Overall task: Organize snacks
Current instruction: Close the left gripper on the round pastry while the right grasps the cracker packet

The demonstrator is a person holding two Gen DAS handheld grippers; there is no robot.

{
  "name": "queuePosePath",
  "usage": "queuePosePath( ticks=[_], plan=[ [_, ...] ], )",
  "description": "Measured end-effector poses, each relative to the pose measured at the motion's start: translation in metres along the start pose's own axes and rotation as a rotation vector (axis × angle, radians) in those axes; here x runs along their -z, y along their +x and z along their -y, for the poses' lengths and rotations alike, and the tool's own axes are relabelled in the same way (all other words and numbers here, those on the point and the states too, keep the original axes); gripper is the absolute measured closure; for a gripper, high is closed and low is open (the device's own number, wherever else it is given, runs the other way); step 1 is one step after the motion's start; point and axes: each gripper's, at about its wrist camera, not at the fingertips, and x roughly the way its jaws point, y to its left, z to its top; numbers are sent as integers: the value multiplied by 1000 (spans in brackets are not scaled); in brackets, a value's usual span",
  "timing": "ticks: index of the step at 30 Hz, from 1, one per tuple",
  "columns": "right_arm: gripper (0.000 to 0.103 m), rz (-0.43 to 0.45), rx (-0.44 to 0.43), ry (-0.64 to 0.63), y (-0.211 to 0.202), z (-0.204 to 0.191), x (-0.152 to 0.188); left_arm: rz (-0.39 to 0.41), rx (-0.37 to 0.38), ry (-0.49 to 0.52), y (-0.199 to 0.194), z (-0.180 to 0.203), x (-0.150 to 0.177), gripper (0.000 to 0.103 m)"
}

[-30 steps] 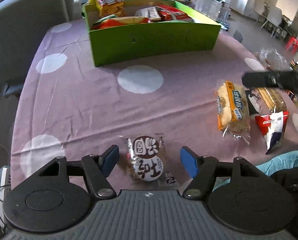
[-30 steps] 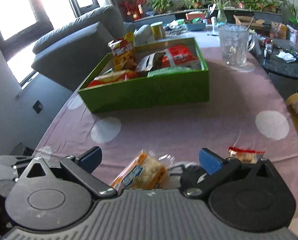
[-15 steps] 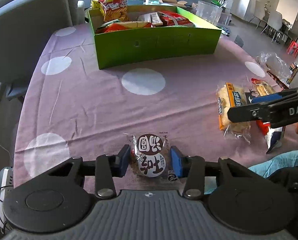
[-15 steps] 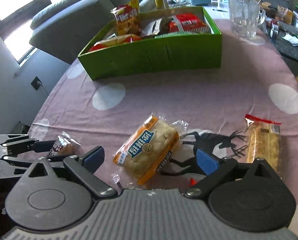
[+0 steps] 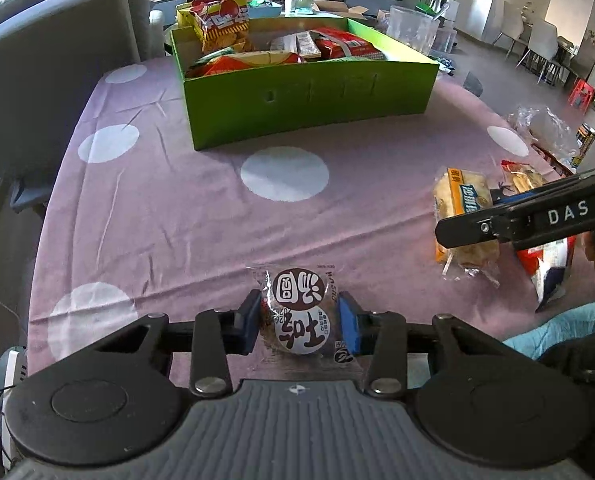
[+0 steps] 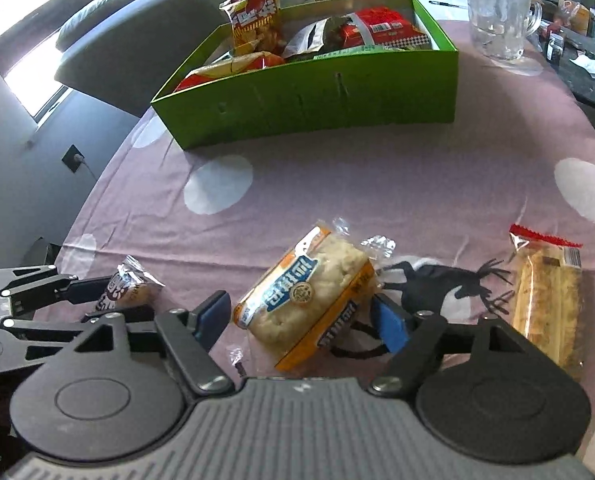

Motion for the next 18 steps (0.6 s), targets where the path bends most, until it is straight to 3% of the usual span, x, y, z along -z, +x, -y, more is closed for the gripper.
queuePosePath(
  ticks=[9,11,12,13,18],
  plan=[
    [34,-41,27,17,9,-4,-12,13,-3,18,6,0,-10,66],
    [41,-35,45,1,11,-6,-13,14,-2,19,7,-1,-12,66],
    [56,-27,61,-8,10,-6,-14,15,-3,18,8,-1,-12,66],
    [65,-21,73,-14,10,-5,-14,17,-3,18,8,-2,-13,66],
    [69,11,36,17,4,4,-19,28,-6,13,8,-4,-20,66]
  ],
)
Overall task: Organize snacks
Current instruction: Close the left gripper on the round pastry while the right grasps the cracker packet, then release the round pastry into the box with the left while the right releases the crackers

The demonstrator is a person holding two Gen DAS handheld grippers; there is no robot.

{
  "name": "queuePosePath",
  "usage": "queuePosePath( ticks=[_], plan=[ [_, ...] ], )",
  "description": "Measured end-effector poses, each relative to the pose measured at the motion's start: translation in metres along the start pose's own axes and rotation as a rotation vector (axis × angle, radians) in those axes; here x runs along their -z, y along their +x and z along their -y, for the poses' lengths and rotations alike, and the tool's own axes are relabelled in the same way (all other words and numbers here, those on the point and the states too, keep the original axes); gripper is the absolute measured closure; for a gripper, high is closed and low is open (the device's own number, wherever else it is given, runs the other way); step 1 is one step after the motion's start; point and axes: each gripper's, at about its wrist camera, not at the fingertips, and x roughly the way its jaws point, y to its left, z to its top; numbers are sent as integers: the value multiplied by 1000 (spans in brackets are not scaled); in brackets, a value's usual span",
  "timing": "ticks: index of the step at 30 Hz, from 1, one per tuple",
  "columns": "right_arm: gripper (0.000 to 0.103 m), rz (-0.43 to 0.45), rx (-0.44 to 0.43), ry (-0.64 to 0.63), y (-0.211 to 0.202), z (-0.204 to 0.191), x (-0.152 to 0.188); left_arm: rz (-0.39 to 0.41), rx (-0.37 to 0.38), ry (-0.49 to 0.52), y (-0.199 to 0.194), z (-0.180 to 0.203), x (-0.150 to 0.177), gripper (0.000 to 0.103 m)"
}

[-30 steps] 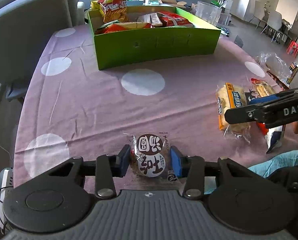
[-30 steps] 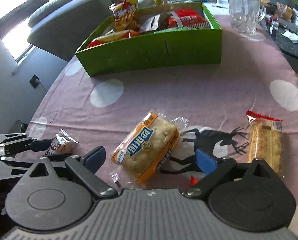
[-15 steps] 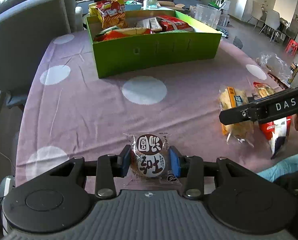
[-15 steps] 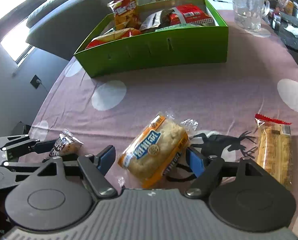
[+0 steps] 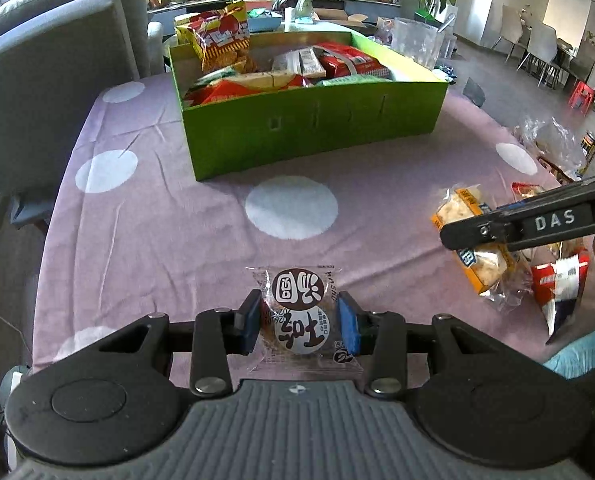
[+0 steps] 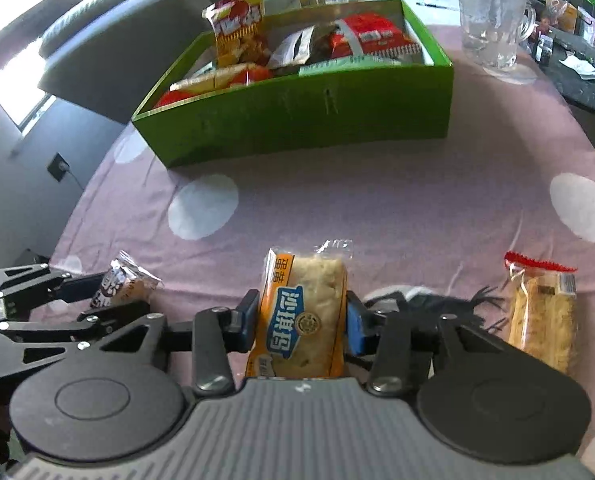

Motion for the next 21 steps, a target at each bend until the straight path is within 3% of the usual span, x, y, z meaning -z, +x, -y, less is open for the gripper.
queuePosePath(
  ticks=[21],
  plan=[
    [69,199,-52,-12,-30,1,-53,116,1,21,-8,4,-58,66]
  ],
)
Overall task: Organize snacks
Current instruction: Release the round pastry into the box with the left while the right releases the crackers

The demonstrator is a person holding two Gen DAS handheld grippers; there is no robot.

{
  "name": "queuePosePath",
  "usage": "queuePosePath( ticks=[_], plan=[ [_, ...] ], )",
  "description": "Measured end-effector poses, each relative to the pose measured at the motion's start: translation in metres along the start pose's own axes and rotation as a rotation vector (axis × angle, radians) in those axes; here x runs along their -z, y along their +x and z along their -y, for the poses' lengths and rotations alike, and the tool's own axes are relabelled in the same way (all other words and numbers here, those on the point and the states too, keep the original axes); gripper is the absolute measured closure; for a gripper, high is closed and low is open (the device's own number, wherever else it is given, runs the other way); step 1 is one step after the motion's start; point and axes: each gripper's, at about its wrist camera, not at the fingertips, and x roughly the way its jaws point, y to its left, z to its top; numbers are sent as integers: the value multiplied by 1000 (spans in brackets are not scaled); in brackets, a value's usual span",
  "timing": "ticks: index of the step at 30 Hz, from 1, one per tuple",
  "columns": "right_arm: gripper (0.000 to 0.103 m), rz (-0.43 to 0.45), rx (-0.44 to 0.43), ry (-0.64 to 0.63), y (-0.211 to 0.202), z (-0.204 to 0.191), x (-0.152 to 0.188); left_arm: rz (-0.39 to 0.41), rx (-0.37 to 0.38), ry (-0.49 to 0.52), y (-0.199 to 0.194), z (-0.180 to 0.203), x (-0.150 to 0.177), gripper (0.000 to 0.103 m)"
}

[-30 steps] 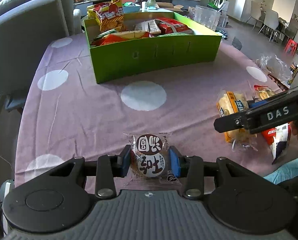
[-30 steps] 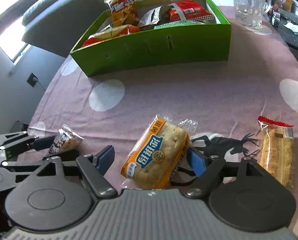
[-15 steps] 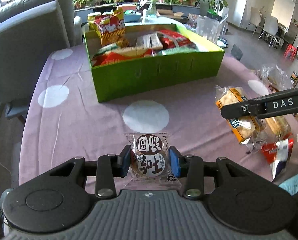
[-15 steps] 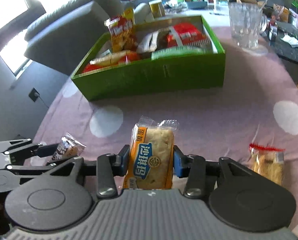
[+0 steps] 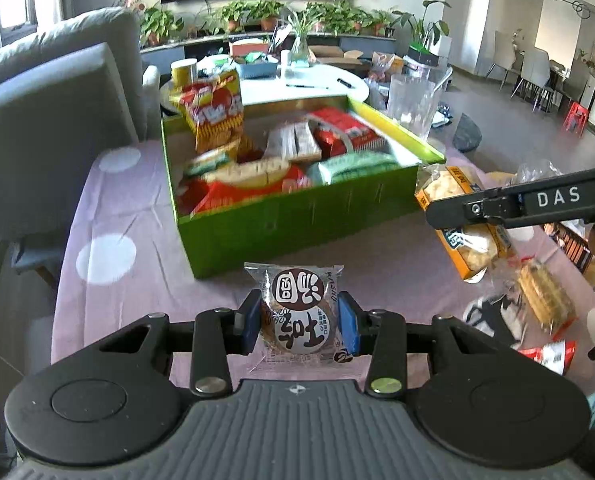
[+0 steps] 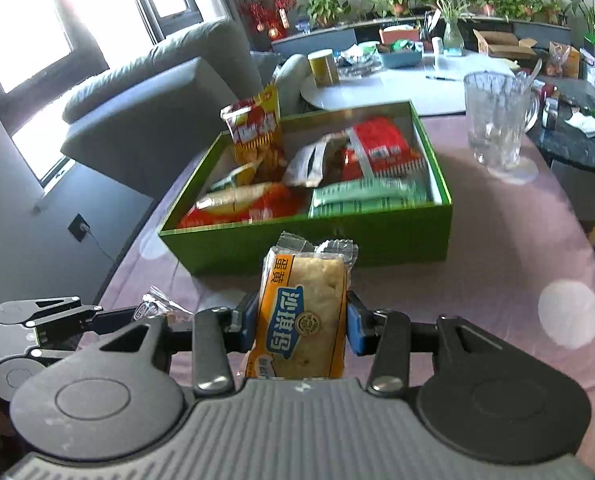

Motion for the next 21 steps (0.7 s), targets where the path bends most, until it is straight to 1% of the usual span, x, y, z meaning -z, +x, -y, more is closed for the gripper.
queuePosePath(
  ticks=[4,12,15,17,21],
  plan=[
    [69,29,0,12,-1,5,-9,34,2,21,1,4,-17,66],
    [69,91,16,44,1,18,-31,72,22,22,12,9,-47,66],
    [69,111,21,62,3,22,-38,99,59,-5,18,8,-63,66],
    [69,124,21,71,4,25,-43,104,88,-38,26,7,-74,66],
    [69,135,18,92,8,32,-49,108,104,-71,49,6,-93,66]
  ],
)
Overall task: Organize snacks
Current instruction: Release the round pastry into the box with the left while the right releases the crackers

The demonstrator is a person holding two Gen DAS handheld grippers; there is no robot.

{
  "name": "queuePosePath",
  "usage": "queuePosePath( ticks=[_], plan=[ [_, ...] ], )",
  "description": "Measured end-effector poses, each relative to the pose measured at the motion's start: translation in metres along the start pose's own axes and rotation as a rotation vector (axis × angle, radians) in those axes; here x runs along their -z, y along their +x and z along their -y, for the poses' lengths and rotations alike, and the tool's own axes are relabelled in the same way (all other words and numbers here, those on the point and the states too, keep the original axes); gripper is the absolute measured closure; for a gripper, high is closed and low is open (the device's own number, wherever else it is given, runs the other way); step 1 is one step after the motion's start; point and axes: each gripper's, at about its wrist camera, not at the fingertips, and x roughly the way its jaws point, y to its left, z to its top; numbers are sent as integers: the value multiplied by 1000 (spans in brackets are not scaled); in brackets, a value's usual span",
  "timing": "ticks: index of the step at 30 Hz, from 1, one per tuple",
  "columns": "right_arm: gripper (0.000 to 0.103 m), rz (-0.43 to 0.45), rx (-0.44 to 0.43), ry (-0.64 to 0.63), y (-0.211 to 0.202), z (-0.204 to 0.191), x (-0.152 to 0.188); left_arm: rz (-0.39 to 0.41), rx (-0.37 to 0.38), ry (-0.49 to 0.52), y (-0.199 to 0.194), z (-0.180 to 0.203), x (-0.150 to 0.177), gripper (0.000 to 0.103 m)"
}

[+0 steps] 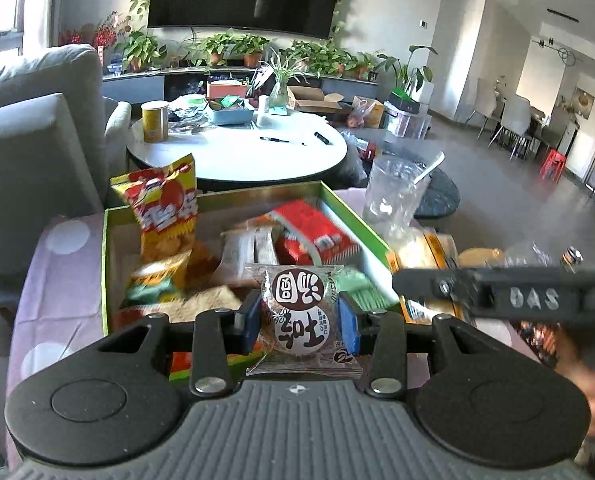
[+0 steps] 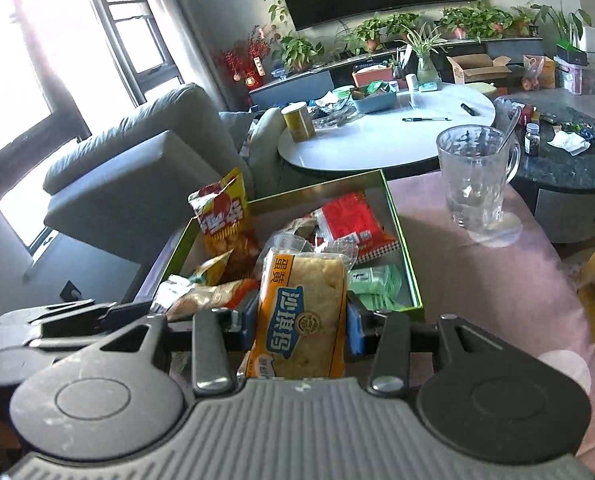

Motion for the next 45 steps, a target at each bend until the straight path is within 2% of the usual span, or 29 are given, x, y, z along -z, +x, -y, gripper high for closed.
queuePosePath(
  ticks=[7,14,15,17,21,24,38,45],
  plan=[
    [69,13,12,31,8,13,-10,-23,15,-86,45,-12,-16,66],
    [69,18,24,58,14,23,-16,-36,11,-124,66,-21,-17,65],
    [69,17,25,61,15,24,-16,-26,9,-130,67,-21,-16,64],
    [69,13,28,68,17,25,-16,-8,4,-137,64,-23,-17,54],
    [69,7,27,69,20,25,-17,15,-17,-122,56,-24,-17,50],
    [69,6,23,63,20,22,-17,31,-48,-95,48,-22,-15,42],
    [69,24,65,19,43,12,-36,45,-123,-22,25,-24,5,34],
    [69,2,61,-6,62,6,-40,36,-134,-34,21,-25,12,32]
  ],
)
